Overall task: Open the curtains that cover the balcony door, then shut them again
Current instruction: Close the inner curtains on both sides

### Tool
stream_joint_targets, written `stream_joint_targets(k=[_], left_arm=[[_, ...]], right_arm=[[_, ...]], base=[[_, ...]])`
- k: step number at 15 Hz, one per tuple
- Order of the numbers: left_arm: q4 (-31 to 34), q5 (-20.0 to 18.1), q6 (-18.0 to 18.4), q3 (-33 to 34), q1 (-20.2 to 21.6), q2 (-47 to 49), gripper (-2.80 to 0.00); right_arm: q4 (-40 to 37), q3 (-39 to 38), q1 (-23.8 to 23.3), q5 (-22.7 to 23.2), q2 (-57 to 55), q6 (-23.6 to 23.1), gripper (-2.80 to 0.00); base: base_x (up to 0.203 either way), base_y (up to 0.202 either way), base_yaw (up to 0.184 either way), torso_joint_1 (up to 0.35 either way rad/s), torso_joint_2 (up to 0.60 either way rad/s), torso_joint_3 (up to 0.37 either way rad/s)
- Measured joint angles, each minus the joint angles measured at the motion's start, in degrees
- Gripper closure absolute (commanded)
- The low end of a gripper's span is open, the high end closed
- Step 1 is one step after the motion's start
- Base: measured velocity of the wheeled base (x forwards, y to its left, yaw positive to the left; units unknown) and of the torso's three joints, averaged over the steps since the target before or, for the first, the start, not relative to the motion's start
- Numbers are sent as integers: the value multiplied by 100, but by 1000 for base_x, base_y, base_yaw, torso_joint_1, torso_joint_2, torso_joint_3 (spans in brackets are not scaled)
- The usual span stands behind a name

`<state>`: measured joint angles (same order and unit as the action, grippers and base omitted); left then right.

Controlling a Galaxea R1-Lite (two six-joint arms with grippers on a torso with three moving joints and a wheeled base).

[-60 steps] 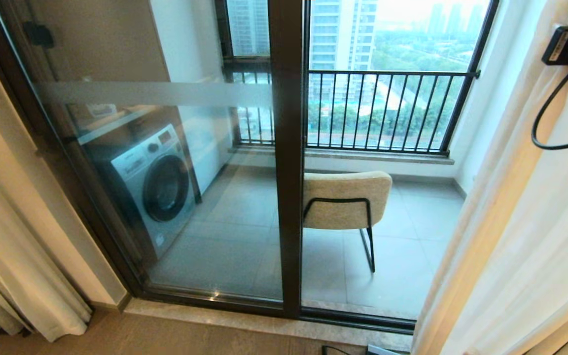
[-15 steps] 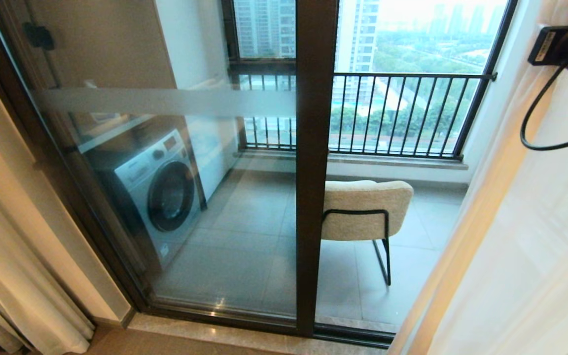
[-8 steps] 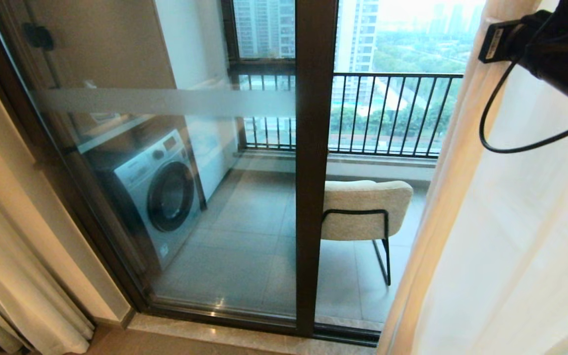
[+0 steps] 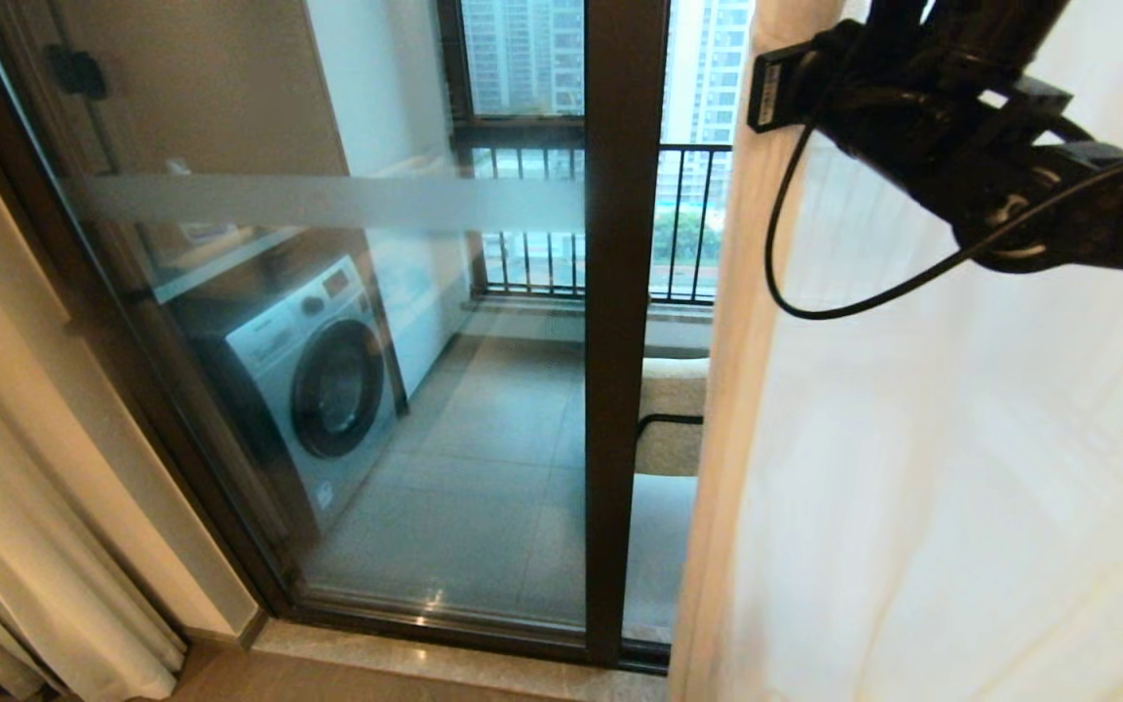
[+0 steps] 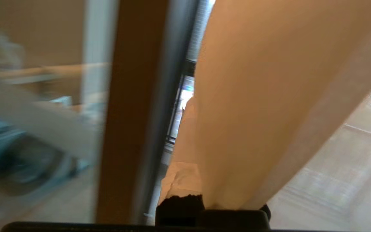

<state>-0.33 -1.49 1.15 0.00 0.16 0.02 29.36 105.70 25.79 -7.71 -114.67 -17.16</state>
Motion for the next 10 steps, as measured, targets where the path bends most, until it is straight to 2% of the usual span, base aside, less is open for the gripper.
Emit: stream_joint_targets(k=[4, 10], left_arm=[[2, 1, 0, 0, 0, 0, 0], [2, 0, -2, 0, 0, 0, 0]], right_arm=[[26, 572, 800, -118, -636, -119, 0], [280, 654, 1574, -243, -1249, -117, 0]], base=[[0, 0, 0, 0, 0, 0], [0, 0, 0, 0, 0, 0]])
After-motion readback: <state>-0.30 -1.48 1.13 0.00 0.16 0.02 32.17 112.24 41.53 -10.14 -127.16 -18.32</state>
